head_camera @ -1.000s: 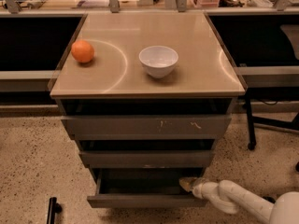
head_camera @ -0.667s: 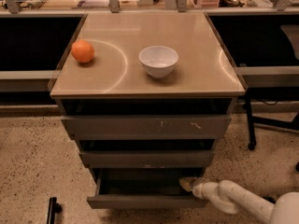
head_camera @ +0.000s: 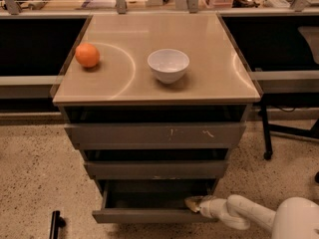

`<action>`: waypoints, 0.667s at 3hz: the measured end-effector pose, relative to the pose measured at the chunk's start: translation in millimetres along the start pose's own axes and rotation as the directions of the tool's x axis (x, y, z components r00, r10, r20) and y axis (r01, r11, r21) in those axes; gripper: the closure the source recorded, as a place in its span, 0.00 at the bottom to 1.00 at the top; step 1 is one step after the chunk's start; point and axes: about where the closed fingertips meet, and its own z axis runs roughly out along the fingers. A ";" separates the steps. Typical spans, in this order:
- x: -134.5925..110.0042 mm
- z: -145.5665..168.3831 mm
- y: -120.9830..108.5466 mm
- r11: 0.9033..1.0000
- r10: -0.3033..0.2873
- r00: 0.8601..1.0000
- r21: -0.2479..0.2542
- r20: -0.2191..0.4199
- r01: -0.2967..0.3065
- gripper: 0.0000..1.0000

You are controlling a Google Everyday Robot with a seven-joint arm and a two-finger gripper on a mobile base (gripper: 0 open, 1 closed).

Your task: Open bottom drawer

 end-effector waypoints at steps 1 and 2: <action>10.6 -0.1 11.5 1.000 -0.001 1.000 -0.021 -0.017 0.001 1.00; 28.9 -8.2 28.1 0.999 0.011 1.000 -0.036 -0.024 -0.012 1.00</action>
Offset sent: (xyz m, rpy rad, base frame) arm -0.1014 0.0092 -0.0060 0.0379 0.0678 0.0360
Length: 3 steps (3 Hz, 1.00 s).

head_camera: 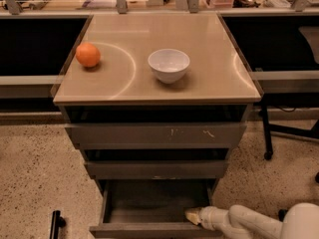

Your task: Open bottom drawer

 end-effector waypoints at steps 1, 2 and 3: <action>12.7 -14.9 10.2 0.999 0.021 0.996 0.026 0.086 -0.023 1.00; -6.9 -39.9 -4.7 0.993 0.008 0.961 0.110 0.275 -0.039 1.00; -42.3 -79.9 -27.4 0.976 -0.055 0.887 0.213 0.459 -0.050 1.00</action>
Offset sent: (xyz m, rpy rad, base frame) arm 0.0129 -0.0854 0.0795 0.1814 -0.4439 -0.4464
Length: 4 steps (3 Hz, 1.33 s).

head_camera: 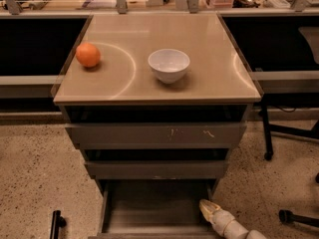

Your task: Open bottom drawer

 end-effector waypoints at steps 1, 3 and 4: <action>-14.8 -0.5 -1.5 1.000 -0.003 0.999 0.010 0.035 0.003 0.81; -14.3 -0.4 -1.4 1.000 -0.003 0.999 0.010 0.034 0.003 0.35; -14.3 -0.4 -1.4 1.000 -0.003 0.999 0.010 0.034 0.003 0.12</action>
Offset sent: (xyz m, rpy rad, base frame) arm 0.0072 -0.0039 0.0144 0.0102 -0.0332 -0.0221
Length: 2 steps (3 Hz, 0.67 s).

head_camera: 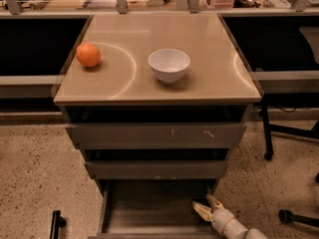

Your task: Open bottom drawer

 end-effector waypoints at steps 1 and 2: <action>0.0 0.0 0.0 1.000 0.000 1.000 0.000 0.000 0.000 0.00; 0.0 0.0 0.0 1.000 0.000 1.000 0.000 0.000 0.000 0.00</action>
Offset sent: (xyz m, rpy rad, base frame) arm 0.0000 0.0000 0.0000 0.0000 0.0000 0.0000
